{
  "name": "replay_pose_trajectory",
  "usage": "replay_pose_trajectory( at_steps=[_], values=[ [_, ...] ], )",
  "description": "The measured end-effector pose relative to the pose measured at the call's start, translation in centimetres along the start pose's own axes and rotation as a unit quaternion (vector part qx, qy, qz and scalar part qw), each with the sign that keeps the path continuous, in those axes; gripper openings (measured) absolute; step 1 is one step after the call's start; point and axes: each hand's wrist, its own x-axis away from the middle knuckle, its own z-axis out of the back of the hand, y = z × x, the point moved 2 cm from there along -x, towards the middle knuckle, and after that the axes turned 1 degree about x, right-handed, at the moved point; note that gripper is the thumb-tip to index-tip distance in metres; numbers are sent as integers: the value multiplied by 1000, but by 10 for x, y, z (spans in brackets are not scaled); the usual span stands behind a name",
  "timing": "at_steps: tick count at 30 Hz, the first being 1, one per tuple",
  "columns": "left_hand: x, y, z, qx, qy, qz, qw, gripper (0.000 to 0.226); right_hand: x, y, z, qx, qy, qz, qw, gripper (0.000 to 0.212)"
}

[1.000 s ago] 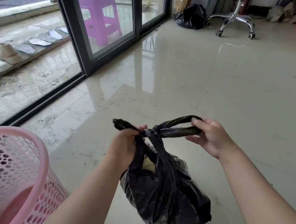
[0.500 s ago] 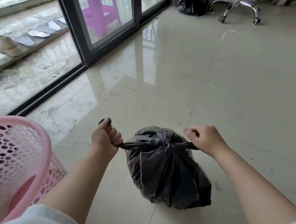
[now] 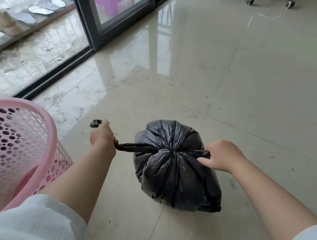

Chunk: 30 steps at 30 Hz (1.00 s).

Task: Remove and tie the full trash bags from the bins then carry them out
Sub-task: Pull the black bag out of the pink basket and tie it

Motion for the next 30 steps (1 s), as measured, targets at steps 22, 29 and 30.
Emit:
replay_pose_trajectory(
  at_steps=[22,29,30],
  values=[
    [58,0,-78,17,-271,-210,939,39,2,18,37,-415,-109,-54,902,15],
    [41,-1,-75,-442,-269,-395,759,39,5,35,38,-716,-46,-106,689,22],
    [38,-7,-74,-504,-301,-372,719,54,4,35,37,-752,-37,-113,649,25]
  ],
)
